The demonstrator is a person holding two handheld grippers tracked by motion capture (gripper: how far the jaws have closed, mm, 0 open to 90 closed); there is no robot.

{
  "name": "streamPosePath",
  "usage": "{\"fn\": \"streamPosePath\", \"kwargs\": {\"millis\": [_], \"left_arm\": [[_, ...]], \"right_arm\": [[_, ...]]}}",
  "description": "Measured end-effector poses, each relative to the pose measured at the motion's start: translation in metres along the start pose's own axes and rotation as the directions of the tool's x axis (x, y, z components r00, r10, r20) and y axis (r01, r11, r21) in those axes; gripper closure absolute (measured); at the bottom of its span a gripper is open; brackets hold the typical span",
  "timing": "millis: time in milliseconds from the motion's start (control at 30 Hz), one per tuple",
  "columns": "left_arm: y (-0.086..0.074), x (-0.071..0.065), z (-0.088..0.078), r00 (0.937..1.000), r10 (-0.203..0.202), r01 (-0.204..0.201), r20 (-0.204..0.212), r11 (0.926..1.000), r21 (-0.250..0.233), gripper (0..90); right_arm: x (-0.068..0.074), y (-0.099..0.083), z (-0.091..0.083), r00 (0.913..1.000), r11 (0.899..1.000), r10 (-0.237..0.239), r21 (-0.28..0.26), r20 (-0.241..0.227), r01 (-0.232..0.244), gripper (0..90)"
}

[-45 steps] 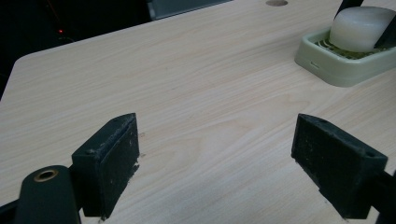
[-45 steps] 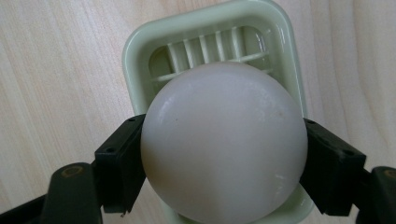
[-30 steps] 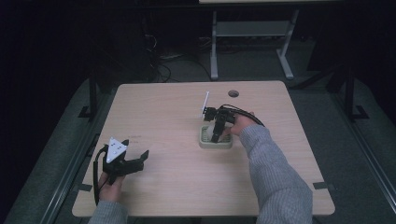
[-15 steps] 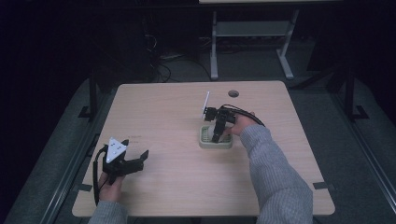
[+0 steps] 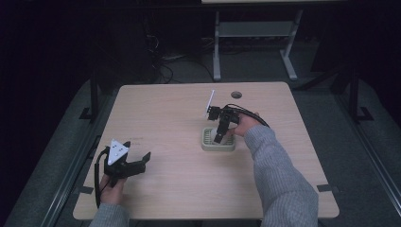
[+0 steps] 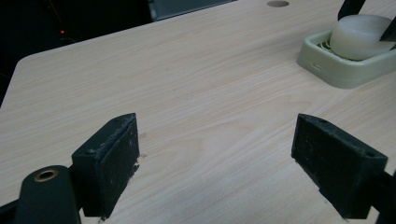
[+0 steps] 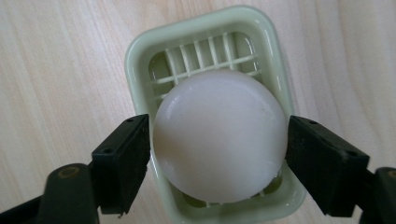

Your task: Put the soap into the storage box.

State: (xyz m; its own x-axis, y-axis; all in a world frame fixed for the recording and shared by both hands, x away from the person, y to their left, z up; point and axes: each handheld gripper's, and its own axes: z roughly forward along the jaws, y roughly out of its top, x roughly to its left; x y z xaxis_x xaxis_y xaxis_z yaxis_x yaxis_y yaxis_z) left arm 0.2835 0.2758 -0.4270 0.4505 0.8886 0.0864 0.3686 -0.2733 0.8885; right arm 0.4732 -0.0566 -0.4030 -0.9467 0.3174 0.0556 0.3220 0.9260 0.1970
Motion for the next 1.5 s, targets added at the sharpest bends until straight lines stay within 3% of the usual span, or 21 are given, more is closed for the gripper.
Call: {"fn": "streamPosePath", "kwargs": {"millis": [600, 867, 1500], "left_arm": [[0.000, 0.000, -0.001, 1.0000, 0.008, -0.008, 0.001, 1.0000, 0.000, 14.8], [0.000, 0.000, -0.001, 0.9998, 0.021, -0.021, -0.001, 0.9997, 0.009, 14.8], [0.000, -0.001, 0.000, 0.9999, 0.012, -0.012, 0.000, 0.9999, -0.001, 14.8]], "right_arm": [[0.002, -0.013, -0.021, 0.9992, 0.998, 0.037, -0.047, 0.012, -0.037, 17.8], [0.003, -0.017, -0.026, 0.9991, 0.998, 0.042, -0.056, 0.009, -0.041, 17.9], [0.006, -0.035, -0.037, 0.9971, 0.994, 0.076, -0.076, 0.012, -0.075, 18.0]]}}
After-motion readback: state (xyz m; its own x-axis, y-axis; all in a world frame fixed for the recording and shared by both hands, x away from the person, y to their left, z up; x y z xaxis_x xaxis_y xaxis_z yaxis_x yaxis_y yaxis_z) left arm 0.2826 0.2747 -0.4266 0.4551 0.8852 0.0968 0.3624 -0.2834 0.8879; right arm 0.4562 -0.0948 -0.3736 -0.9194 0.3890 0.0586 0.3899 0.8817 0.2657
